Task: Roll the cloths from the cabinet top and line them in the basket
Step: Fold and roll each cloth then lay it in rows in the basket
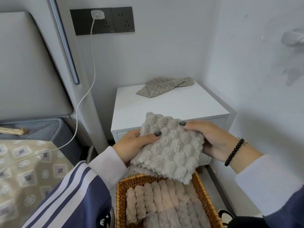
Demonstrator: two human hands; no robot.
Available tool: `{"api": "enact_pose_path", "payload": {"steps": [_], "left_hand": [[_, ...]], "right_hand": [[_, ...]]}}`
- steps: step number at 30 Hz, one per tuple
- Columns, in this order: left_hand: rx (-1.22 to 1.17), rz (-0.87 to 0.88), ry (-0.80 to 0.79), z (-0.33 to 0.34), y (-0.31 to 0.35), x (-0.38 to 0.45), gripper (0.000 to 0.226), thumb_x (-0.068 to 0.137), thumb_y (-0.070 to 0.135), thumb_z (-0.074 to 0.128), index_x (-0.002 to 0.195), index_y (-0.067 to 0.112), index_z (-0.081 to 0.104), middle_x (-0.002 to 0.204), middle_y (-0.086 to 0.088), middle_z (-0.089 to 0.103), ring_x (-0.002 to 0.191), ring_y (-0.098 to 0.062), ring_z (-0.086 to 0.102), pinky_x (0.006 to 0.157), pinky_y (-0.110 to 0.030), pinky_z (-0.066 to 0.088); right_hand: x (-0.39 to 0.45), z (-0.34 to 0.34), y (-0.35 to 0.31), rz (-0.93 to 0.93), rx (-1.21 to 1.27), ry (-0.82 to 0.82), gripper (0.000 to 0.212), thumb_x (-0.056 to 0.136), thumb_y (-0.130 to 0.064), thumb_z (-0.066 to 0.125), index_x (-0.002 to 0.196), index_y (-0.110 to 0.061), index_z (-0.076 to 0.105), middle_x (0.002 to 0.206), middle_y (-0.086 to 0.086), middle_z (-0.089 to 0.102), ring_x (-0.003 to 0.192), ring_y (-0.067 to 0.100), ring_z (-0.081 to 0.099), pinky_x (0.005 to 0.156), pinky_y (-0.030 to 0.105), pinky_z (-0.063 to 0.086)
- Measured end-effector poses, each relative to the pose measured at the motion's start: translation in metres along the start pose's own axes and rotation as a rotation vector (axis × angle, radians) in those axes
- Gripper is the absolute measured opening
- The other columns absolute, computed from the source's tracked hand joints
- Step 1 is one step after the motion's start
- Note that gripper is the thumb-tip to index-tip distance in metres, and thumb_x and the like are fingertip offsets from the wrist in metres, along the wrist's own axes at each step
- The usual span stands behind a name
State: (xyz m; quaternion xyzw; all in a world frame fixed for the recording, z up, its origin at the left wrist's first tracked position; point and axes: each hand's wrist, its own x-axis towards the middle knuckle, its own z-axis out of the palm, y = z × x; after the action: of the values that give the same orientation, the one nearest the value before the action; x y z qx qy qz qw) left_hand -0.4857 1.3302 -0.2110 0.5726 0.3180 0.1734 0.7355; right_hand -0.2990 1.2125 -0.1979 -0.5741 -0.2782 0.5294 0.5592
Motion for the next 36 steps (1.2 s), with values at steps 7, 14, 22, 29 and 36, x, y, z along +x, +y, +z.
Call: {"api": "enact_pose_path", "payload": {"steps": [7, 14, 22, 29, 36], "left_hand": [[-0.132, 0.048, 0.120, 0.003, 0.001, -0.001, 0.022, 0.085, 0.014, 0.063, 0.103, 0.002, 0.067, 0.096, -0.017, 0.074, 0.081, -0.029, 0.071, 0.082, -0.042, 0.057], [0.075, 0.066, -0.022, 0.000, -0.004, -0.004, 0.044, 0.069, 0.023, 0.083, 0.107, 0.015, 0.063, 0.092, -0.007, 0.075, 0.080, -0.024, 0.071, 0.071, -0.038, 0.058], [-0.102, 0.088, -0.138, -0.006, -0.010, -0.001, 0.047, 0.054, 0.019, 0.079, 0.100, 0.025, 0.075, 0.113, -0.019, 0.069, 0.107, -0.047, 0.057, 0.086, -0.057, 0.050], [-0.303, 0.191, -0.366, -0.007, -0.006, 0.000, 0.065, 0.053, 0.007, 0.089, 0.114, 0.019, 0.071, 0.122, -0.015, 0.066, 0.103, -0.033, 0.068, 0.088, -0.050, 0.044], [-0.316, 0.120, -0.347, -0.007, -0.002, 0.006, 0.060, 0.037, 0.015, 0.087, 0.095, 0.005, 0.076, 0.106, -0.021, 0.069, 0.092, -0.036, 0.069, 0.081, -0.051, 0.054]], "right_hand": [[-0.005, 0.009, 0.015, 0.120, 0.195, -0.107, 0.041, 0.064, -0.023, 0.081, 0.098, -0.003, 0.069, 0.101, 0.013, 0.071, 0.087, 0.024, 0.069, 0.080, 0.034, 0.057], [-0.012, -0.004, 0.012, 0.084, 0.035, -0.060, 0.039, 0.078, -0.010, 0.070, 0.115, -0.001, 0.062, 0.108, 0.018, 0.070, 0.098, 0.030, 0.069, 0.081, 0.039, 0.058], [-0.018, -0.016, 0.005, 0.015, 0.197, -0.126, 0.052, 0.070, 0.001, 0.066, 0.121, 0.002, 0.058, 0.118, 0.023, 0.065, 0.107, 0.033, 0.065, 0.084, 0.040, 0.057], [-0.021, -0.032, 0.004, -0.103, 0.308, -0.238, 0.068, 0.041, -0.001, 0.092, 0.106, 0.002, 0.070, 0.119, 0.026, 0.063, 0.107, 0.036, 0.064, 0.081, 0.041, 0.057], [-0.023, -0.041, 0.002, -0.057, 0.320, -0.211, 0.074, 0.034, -0.012, 0.091, 0.101, 0.010, 0.069, 0.121, 0.026, 0.061, 0.109, 0.036, 0.063, 0.083, 0.043, 0.057]]}}
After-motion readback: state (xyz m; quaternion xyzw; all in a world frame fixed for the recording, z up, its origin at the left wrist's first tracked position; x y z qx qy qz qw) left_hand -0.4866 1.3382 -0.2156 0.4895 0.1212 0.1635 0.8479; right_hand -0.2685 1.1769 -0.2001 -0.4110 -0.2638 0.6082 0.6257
